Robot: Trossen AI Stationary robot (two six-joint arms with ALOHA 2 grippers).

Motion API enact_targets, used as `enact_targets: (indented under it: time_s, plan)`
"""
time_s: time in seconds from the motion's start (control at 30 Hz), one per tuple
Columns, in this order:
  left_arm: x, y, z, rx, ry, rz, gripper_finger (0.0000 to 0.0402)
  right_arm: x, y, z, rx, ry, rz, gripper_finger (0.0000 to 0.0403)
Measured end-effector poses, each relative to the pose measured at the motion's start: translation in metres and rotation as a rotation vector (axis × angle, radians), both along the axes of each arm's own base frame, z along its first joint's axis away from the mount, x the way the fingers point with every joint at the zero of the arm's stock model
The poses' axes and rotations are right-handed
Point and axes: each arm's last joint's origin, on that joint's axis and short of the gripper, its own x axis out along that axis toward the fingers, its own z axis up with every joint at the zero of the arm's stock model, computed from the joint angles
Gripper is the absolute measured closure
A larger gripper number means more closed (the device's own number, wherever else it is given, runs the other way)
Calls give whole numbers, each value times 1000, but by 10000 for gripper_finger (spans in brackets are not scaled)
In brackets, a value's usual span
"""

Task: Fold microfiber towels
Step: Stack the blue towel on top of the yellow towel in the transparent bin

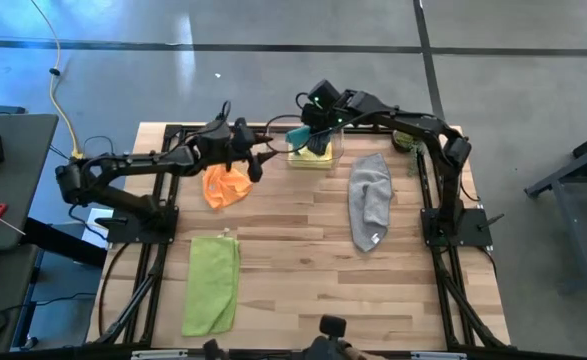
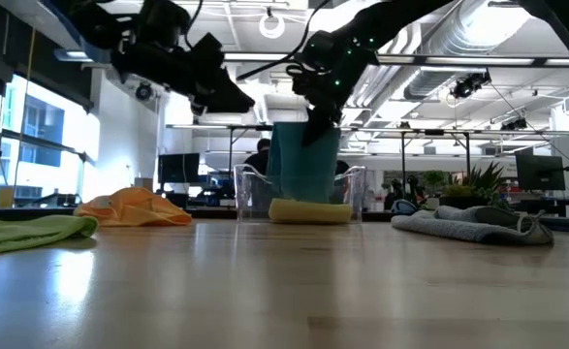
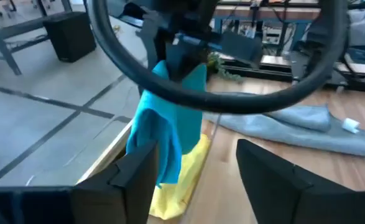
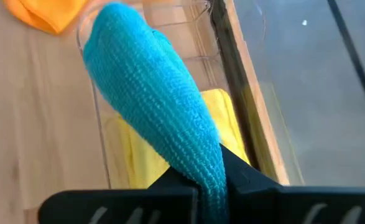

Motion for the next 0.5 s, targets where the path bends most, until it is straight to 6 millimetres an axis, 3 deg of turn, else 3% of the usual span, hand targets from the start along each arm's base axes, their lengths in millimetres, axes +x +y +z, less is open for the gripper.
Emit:
enact_targets:
  time_s: [0.3,0.5]
  plan:
    - [34,22,-14,-45,56,32,144,-6,-13,10,127,-126,-85,403]
    - [35,28,-11,30,76,168,131,-5,-16,33,148,-197,-90,403]
